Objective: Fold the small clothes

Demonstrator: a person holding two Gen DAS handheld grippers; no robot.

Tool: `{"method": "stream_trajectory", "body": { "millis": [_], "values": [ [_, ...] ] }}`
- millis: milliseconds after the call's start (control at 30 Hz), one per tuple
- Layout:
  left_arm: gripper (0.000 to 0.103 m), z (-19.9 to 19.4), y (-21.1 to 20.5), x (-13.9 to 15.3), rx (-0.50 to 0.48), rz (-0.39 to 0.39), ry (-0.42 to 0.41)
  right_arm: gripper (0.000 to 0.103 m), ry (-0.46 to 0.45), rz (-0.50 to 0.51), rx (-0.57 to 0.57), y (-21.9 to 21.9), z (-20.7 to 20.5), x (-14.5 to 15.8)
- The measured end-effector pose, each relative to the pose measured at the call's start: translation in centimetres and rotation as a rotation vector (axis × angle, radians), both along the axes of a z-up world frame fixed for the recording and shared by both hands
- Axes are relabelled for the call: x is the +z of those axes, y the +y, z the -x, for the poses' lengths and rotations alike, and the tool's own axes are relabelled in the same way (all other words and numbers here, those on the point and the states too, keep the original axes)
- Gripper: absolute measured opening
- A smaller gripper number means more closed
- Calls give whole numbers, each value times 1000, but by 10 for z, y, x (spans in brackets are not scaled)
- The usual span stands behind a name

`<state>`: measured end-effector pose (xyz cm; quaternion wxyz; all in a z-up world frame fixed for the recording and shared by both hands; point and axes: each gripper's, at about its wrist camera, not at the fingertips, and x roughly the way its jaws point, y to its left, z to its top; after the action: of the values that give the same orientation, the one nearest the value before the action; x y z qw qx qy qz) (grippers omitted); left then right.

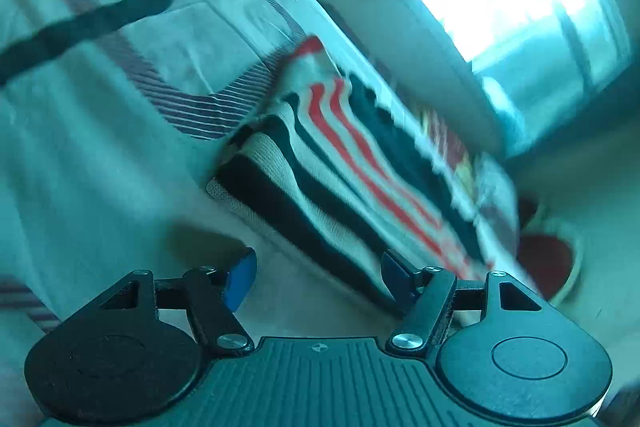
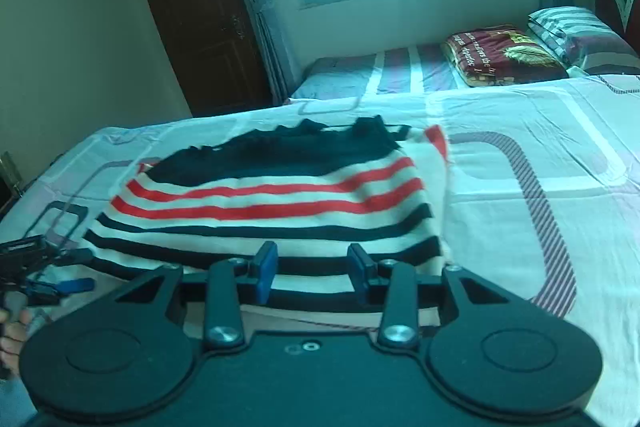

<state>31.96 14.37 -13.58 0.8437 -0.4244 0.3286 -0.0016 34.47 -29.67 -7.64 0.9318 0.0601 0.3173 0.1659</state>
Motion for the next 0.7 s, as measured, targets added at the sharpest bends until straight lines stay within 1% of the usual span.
{"method": "stream_trajectory", "body": {
  "millis": [33,133,233,300,533,700],
  "values": [
    [69,0,0,-3,22,13,-5,39,5,-11,6,4,-1,2],
    [69,-1,-6,-8,55,18,-22,39,16,-44,6,13,-3,4],
    [69,-6,-10,-7,57,6,-23,39,30,-71,7,21,-4,5],
    [69,-8,-12,-7,51,-3,-25,39,32,-72,10,25,-5,6],
    [69,-16,0,-7,66,27,-42,39,55,-100,-3,28,-15,2],
    [69,-24,3,-7,76,25,-56,39,79,-123,-10,30,-29,-5]
  ]
}}
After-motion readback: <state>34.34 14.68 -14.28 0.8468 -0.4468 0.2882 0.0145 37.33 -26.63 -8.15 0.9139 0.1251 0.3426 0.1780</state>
